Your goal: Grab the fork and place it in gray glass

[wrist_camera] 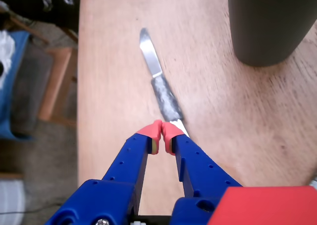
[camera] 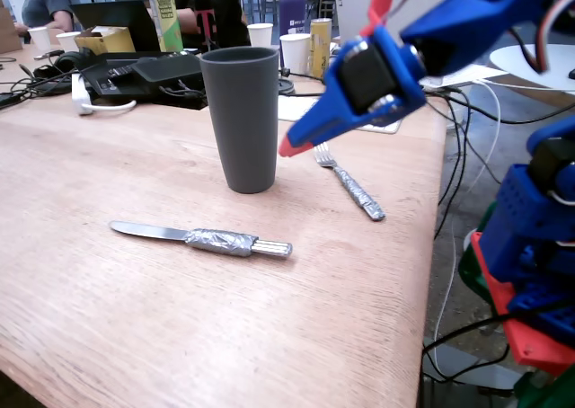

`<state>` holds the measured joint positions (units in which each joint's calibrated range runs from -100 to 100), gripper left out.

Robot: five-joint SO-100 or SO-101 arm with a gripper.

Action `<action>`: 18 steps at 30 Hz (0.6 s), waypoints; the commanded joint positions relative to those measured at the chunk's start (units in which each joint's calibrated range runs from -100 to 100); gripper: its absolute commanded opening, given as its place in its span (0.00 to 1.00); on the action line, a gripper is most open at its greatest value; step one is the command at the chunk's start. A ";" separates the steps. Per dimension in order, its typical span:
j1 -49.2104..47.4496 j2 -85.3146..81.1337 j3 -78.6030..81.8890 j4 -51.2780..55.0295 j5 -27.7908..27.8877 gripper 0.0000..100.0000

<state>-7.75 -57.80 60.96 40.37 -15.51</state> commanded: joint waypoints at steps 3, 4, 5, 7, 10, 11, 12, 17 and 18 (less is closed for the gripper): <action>12.15 20.24 -14.85 0.02 -5.86 0.00; 15.53 22.38 -15.23 0.02 -5.86 0.00; 18.58 23.41 -15.23 0.02 -5.86 0.00; 24.33 23.50 -14.38 0.10 -5.86 0.00; 28.56 22.81 -15.32 13.40 -5.86 0.00; 29.41 22.73 -15.42 18.49 -5.91 0.00; 31.78 22.73 -15.51 22.02 -5.91 0.00; 37.02 26.24 -30.23 26.38 -5.42 0.00; 37.36 27.96 -32.50 26.38 -5.32 0.00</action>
<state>28.70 -32.30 35.35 66.38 -21.17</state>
